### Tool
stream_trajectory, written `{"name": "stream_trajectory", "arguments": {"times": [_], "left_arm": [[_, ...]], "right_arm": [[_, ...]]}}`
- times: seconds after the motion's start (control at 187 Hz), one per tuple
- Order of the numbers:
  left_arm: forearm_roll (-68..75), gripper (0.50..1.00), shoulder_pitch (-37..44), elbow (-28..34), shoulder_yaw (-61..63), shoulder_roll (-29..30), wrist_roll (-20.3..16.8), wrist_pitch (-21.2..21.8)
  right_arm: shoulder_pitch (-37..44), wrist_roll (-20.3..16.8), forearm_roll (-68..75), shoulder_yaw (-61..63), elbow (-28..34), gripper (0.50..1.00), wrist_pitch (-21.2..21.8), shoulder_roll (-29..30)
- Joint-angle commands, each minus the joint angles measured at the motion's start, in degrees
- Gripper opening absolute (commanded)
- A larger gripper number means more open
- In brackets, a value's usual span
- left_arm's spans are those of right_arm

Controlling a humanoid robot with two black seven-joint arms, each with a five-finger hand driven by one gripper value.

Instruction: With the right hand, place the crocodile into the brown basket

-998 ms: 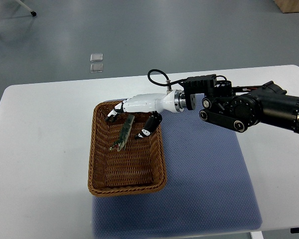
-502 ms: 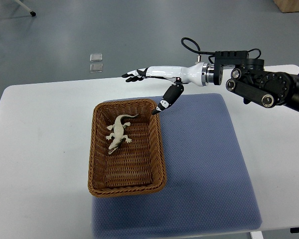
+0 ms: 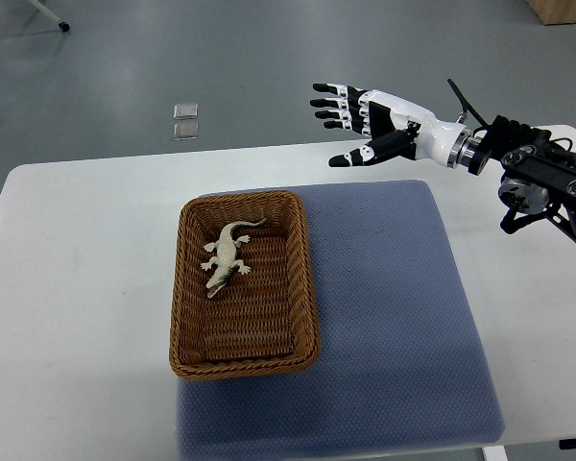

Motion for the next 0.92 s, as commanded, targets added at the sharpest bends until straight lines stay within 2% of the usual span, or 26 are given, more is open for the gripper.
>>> {"name": "stream_trajectory", "arguments": {"times": [0.0,0.096,0.165,0.4,0.625,0.913], "left_arm": [[0.00,1.000,-0.01,0.00,0.00,0.00,0.00,0.00],[0.00,1.000,-0.01,0.00,0.00,0.00,0.00,0.00],[0.00,1.000,-0.01,0.00,0.00,0.00,0.00,0.00],[0.00,1.000,-0.01,0.00,0.00,0.00,0.00,0.00],[0.00,1.000,-0.01,0.00,0.00,0.00,0.00,0.00],[0.00,1.000,-0.01,0.00,0.00,0.00,0.00,0.00]], "right_arm": [[-1.19,-8.07,12.94,-0.01,-0.64,0.930,0.26,0.17],[-2.24,-16.07,24.54,-0.01,-1.78,0.930,-0.36,0.35],[-2.68,-18.10,29.65,-0.01,-3.01,0.930,-0.45,0.70],[-4.44,-18.36,36.51,0.51,-4.24,0.930,0.17,0.79],[-8.66,-18.10,35.63,6.14,-4.33,0.930,0.08,0.96],[-9.89,-18.01,35.54,6.31,-4.33,0.930,0.17,0.96]]}}
